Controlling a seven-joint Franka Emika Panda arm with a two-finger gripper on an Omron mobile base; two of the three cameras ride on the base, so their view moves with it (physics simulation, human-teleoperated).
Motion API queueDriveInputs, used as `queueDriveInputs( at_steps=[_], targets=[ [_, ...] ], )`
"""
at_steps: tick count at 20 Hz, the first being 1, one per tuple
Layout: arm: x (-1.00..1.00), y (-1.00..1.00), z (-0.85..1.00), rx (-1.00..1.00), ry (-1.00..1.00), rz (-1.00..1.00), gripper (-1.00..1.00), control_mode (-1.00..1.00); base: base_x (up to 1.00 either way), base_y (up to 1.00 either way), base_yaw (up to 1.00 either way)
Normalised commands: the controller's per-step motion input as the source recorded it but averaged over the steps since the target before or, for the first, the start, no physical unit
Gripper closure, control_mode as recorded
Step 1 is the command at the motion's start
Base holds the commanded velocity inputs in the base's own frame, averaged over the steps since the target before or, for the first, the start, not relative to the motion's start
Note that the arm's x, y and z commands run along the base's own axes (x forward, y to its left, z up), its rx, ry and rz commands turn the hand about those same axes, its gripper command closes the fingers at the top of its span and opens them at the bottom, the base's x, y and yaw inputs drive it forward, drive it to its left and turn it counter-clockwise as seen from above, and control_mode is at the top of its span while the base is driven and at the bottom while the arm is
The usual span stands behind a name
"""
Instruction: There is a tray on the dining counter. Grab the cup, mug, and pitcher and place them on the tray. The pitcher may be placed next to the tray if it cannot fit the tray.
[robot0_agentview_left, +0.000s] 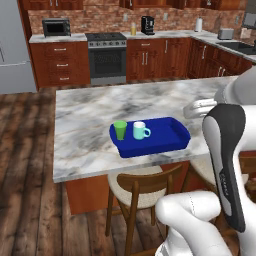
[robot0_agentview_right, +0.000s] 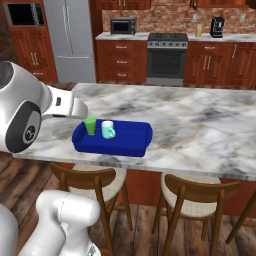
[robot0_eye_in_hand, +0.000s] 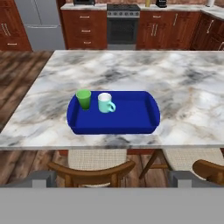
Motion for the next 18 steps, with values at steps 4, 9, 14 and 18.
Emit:
queueDriveInputs(
  at_steps=[4, 9, 14, 18],
  targets=[
    [0.00, 0.09, 0.00, 0.00, 0.00, 0.00, -1.00, -1.00, 0.00, 0.00, 0.00],
    [0.00, 0.02, 0.00, 0.00, 0.00, 0.00, -1.00, 1.00, -0.27, 0.00, -0.02],
    [0.00, 0.00, 0.00, 0.00, 0.00, 0.00, -1.00, 1.00, -0.89, 0.29, -0.07],
    [0.00, 0.00, 0.00, 0.00, 0.00, 0.00, -1.00, 1.00, -0.94, 0.95, -0.01]
  ],
)
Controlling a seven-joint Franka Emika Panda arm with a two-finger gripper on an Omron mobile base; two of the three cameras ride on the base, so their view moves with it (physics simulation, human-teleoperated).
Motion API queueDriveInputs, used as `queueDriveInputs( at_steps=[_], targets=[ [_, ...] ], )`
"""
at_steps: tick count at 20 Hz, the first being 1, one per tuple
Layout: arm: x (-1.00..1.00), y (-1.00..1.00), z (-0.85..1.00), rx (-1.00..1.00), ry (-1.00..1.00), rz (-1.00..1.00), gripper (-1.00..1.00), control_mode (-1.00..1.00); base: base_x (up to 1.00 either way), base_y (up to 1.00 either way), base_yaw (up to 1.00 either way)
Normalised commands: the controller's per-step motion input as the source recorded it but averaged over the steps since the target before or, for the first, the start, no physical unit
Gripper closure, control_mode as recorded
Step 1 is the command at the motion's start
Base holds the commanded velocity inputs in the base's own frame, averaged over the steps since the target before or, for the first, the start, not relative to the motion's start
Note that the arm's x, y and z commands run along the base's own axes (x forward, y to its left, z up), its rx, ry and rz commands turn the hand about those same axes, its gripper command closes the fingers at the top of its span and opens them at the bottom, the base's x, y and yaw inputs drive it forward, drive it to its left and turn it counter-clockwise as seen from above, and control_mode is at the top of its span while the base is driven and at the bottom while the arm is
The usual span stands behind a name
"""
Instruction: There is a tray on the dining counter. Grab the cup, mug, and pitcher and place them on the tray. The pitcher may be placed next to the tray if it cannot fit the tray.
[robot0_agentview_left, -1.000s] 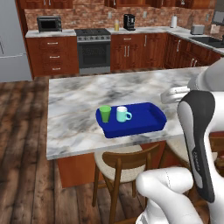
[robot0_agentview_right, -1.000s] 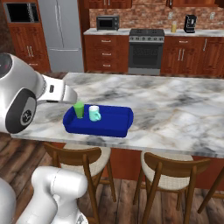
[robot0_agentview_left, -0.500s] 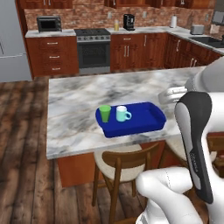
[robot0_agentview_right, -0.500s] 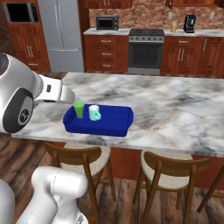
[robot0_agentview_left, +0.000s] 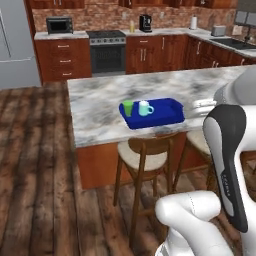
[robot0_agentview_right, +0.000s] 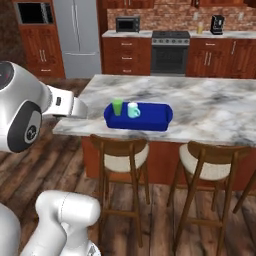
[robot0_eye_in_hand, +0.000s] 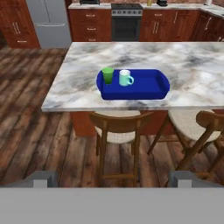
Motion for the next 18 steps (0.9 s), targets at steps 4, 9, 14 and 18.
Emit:
queueDriveInputs(
  at_steps=[4, 9, 14, 18],
  targets=[
    [0.00, 0.00, 0.00, 0.00, 0.00, 0.00, -1.00, 1.00, -0.58, 1.00, -0.03],
    [0.00, 0.00, 0.00, 0.00, 0.00, 0.00, -1.00, 1.00, -0.09, 1.00, -0.20],
    [0.00, 0.00, 0.00, 0.00, 0.00, 0.00, -1.00, 1.00, 0.03, 1.00, -0.22],
    [0.00, 0.00, 0.00, 0.00, 0.00, 0.00, -1.00, 1.00, 0.02, 1.00, -0.19]
  ],
)
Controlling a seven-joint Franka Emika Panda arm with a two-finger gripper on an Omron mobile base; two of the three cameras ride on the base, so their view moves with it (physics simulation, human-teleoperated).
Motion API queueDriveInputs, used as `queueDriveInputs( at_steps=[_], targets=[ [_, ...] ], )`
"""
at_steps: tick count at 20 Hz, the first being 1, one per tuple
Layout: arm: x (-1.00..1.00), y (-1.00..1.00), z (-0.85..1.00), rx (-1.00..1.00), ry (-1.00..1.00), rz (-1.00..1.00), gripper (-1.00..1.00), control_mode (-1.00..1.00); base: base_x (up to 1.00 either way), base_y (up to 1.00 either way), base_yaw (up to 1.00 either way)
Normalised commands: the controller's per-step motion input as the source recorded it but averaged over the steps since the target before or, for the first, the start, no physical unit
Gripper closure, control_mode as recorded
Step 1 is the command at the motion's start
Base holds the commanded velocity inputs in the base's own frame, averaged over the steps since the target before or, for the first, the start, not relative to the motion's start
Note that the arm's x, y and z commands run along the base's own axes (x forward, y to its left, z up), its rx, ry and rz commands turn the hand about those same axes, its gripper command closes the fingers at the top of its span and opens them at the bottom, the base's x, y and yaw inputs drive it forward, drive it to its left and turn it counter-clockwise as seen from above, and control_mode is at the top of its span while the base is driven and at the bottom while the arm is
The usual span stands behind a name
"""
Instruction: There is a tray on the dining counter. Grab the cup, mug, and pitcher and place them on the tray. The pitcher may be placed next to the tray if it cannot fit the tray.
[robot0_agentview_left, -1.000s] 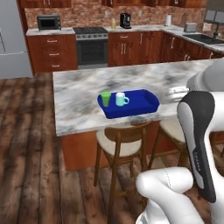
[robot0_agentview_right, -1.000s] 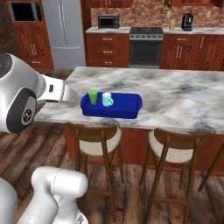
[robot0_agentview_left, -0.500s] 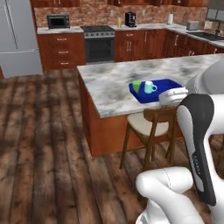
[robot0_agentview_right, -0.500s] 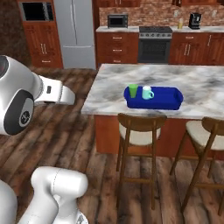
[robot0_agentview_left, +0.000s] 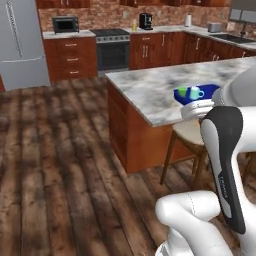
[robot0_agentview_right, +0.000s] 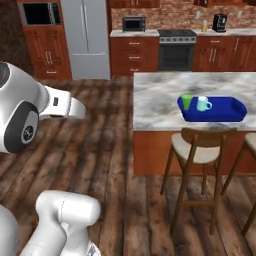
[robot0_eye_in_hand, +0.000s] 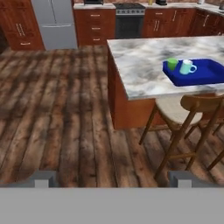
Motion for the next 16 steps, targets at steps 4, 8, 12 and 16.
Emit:
queueDriveInputs(
  at_steps=[4, 8, 12, 16],
  targets=[
    [0.00, 0.00, 0.00, 0.00, 0.00, 0.00, -1.00, 1.00, 0.00, 1.00, -0.18],
    [0.00, 0.00, 0.00, 0.00, 0.00, 0.00, -1.00, 1.00, 0.11, 1.00, -0.30],
    [0.00, 0.00, 0.00, 0.00, 0.00, 0.00, -1.00, 1.00, 0.28, 1.00, -0.53],
    [0.00, 0.00, 0.00, 0.00, 0.00, 0.00, -1.00, 1.00, 0.19, 1.00, -0.65]
  ],
)
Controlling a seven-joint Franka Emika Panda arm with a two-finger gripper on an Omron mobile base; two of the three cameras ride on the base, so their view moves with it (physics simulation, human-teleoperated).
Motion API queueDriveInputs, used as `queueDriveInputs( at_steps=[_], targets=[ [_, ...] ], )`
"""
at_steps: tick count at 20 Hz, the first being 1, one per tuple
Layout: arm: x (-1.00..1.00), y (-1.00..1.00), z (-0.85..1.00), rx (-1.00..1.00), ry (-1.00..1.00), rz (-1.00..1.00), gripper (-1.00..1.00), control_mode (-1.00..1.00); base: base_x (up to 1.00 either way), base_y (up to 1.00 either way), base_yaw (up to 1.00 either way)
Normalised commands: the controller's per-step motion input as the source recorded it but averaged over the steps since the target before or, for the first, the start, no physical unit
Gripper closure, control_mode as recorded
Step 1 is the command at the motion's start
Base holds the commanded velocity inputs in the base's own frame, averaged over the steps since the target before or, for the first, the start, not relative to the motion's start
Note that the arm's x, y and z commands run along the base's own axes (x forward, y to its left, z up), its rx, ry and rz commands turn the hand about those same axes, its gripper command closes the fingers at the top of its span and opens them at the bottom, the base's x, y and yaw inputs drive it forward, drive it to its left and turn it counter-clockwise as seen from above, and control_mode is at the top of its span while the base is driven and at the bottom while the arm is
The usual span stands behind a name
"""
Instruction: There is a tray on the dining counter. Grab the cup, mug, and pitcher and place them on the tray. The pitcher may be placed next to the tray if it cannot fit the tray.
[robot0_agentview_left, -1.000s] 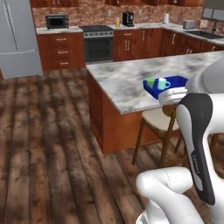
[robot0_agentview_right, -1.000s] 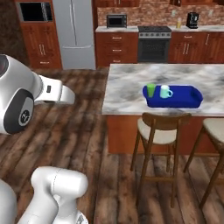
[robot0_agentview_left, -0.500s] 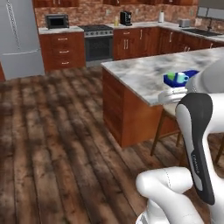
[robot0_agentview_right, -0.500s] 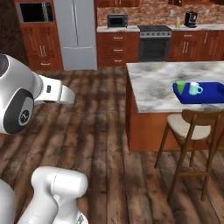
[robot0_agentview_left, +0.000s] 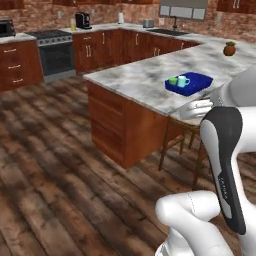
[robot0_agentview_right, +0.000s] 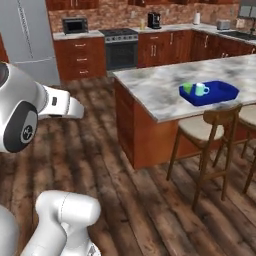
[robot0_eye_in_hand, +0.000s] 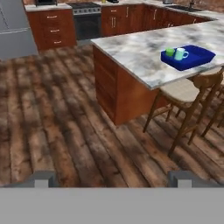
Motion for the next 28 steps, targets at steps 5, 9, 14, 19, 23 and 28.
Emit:
queueDriveInputs(
  at_steps=[5, 9, 14, 19, 23, 28],
  targets=[
    [0.00, 0.00, 0.00, 0.00, 0.00, 0.00, -1.00, 1.00, 0.11, 1.00, -0.70],
    [0.00, 0.00, 0.00, 0.00, 0.00, 0.00, -1.00, 1.00, 0.15, 1.00, -0.71],
    [0.00, 0.00, 0.00, 0.00, 0.00, 0.00, -1.00, 1.00, 0.10, 1.00, -0.72],
    [0.00, 0.00, 0.00, 0.00, 0.00, 0.00, -1.00, 1.00, 0.00, 1.00, -0.71],
    [0.00, 0.00, 0.00, 0.00, 0.00, 0.00, -1.00, 1.00, 0.00, 1.00, -0.72],
    [0.00, 0.00, 0.00, 0.00, 0.00, 0.00, -1.00, 1.00, -0.10, 1.00, -0.63]
  ],
)
